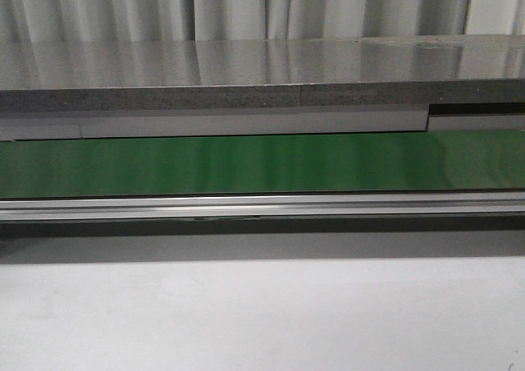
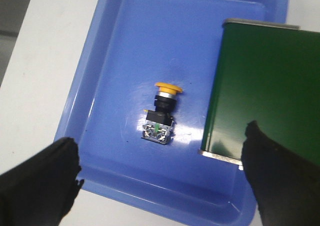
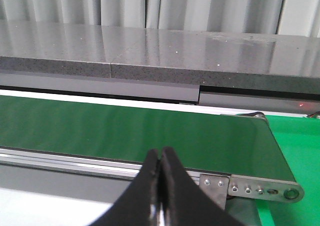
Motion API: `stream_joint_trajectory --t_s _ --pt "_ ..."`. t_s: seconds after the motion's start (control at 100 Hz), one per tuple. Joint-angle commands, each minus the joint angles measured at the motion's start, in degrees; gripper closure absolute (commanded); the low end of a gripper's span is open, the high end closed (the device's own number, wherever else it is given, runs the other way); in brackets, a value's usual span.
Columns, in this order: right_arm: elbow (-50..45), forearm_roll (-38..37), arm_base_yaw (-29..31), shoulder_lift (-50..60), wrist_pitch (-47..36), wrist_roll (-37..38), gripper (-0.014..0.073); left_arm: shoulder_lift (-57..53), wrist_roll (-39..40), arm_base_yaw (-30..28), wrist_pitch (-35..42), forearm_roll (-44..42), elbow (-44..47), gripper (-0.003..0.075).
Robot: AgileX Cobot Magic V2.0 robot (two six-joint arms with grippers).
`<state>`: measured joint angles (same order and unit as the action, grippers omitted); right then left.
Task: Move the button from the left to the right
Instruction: 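Close the left gripper on the black body of the yellow button switch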
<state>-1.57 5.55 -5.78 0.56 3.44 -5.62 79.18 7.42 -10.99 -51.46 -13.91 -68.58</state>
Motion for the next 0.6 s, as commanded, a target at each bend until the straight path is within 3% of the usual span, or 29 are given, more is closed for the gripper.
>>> stream_joint_trajectory --t_s 0.0,0.35,0.59 --pt "1.0 -0.5 0.0 0.9 -4.2 0.2 0.0662 2.2 -0.4 -2.0 2.9 0.3 -2.7 0.0085" --pt "1.0 -0.5 0.0 0.9 -4.2 0.2 0.0662 13.6 -2.5 -7.2 4.9 1.3 -3.0 0.0085" --pt "1.0 -0.5 0.0 0.9 -4.2 0.2 0.0662 17.4 -3.9 -7.2 7.8 3.2 -3.0 0.0085"
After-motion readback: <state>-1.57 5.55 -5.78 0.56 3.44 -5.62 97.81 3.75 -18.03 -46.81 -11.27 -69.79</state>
